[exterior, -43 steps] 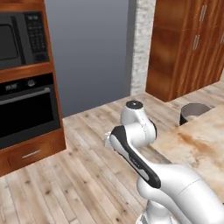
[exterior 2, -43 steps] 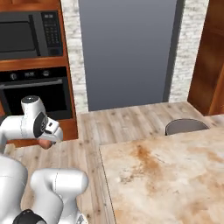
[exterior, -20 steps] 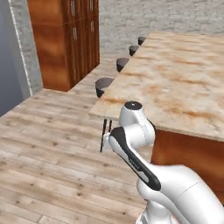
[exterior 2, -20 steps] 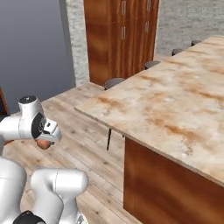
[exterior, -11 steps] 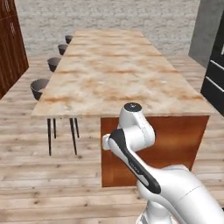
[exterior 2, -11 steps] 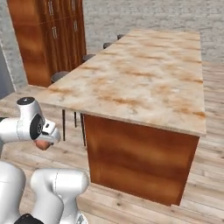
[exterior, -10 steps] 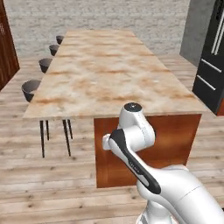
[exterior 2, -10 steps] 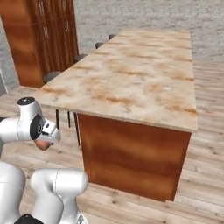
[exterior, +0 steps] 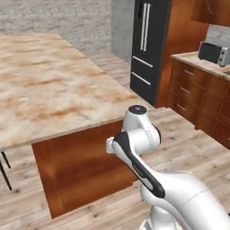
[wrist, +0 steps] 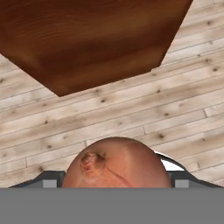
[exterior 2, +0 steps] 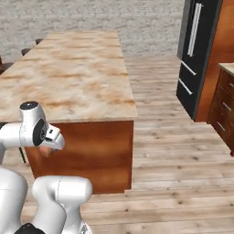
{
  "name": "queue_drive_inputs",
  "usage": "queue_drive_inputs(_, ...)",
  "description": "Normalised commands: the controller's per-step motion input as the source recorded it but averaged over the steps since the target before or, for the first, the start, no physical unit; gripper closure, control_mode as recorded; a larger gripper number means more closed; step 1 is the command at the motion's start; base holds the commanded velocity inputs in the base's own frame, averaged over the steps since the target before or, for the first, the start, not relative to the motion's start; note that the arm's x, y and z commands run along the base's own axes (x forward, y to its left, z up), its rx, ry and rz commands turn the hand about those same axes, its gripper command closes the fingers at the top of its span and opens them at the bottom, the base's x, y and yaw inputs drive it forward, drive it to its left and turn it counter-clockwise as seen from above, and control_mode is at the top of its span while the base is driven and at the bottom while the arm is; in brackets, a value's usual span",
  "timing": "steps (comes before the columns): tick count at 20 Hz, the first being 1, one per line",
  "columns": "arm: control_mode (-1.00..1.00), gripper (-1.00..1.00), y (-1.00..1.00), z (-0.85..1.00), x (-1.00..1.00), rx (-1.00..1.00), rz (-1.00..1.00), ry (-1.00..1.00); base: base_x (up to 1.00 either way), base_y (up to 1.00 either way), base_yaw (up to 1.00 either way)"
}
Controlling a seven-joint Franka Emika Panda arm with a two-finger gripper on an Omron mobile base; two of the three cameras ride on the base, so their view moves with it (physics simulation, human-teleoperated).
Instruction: Turn on the sink faucet. Then move the onion from the counter to the sink. Turn off the sink. Move the vegetable from the sink to the pot next to the stove. Finally move the pot to the front right burner.
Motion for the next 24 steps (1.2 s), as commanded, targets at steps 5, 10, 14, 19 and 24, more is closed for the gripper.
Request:
queue_drive_inputs(5, 1.0, 1.0, 0.0, 0.0, 0.0, 0.0, 0.0, 0.0, -0.25, -0.71, -0.59)
queue_drive_inputs(10, 1.0, 1.0, 0.0, 0.0, 0.0, 0.0, 0.0, 0.0, -0.06, -0.77, -0.57)
queue_drive_inputs(14, 1.0, 1.0, 0.0, 0.0, 0.0, 0.0, 0.0, 0.0, 0.0, -0.83, -0.55)
queue_drive_inputs(19, 1.0, 1.0, 0.0, 0.0, 0.0, 0.0, 0.0, 0.0, 0.0, -0.79, -0.54)
queue_drive_inputs(24, 1.0, 1.0, 0.0, 0.0, 0.0, 0.0, 0.0, 0.0, 0.24, -0.55, -0.48)
